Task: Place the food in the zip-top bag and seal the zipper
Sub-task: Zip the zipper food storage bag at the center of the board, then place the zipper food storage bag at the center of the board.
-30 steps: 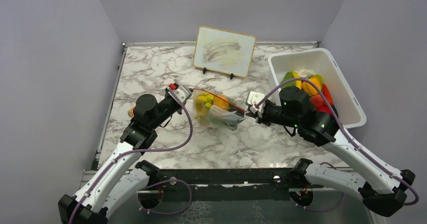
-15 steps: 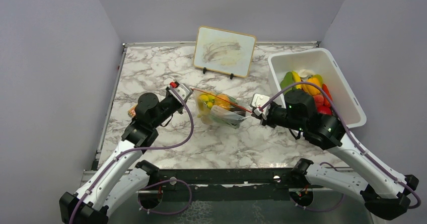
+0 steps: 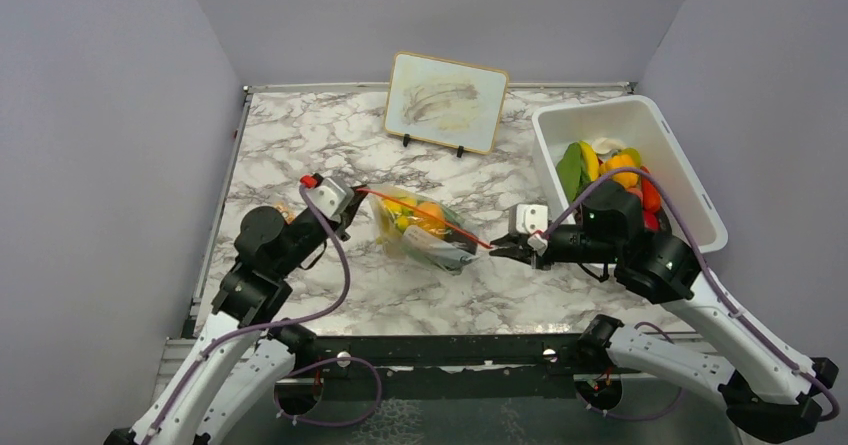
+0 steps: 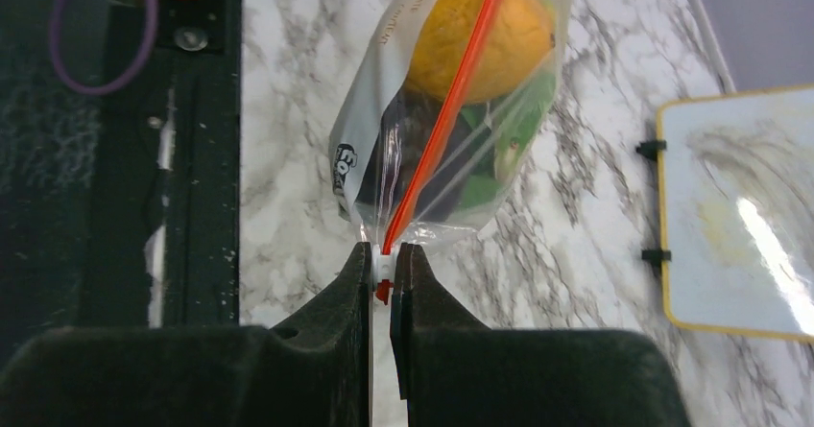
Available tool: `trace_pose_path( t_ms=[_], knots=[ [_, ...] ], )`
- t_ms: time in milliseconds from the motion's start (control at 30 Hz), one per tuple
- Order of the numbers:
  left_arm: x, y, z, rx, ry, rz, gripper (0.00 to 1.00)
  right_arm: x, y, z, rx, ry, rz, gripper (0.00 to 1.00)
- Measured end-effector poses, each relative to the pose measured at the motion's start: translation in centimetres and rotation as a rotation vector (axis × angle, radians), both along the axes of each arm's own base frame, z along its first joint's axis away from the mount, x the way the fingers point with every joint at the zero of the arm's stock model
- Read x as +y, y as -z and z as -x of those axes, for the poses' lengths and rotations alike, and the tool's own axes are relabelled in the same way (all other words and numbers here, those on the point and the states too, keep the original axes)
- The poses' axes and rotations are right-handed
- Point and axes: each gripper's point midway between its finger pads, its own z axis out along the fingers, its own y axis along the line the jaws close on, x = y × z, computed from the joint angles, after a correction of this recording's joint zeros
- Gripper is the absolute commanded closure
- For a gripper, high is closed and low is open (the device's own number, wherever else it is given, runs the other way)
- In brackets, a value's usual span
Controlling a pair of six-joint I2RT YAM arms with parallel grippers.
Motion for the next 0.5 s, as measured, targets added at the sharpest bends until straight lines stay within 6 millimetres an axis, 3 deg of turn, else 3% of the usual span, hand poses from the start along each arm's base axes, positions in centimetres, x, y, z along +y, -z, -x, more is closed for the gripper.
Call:
trace_pose_path(
  t_ms=[133, 267, 467, 500],
  knots=[
    [0.8, -0.4, 2.2, 0.028, 0.001, 0.084, 1.00, 1.3, -0.4, 2.3, 0.043, -0.141, -0.056, 0.99],
    [1.6, 1.9, 2.5, 0.110, -0.053, 0.140, 1.00, 2.8, 1.6, 3.5, 0.128, -0.268, -0.034, 0.99],
    [3.6, 8.6, 0.1, 0.245, -0.237, 0.120, 1.00, 5.3, 7.1, 0.8, 0.267, -0.238, 0.089, 0.99],
    [3.8, 9.4, -0.7, 0.259, -0.272, 0.110, 0.96, 5.7, 8.0, 0.0, 0.280, -0.217, 0.110, 0.97]
  ],
)
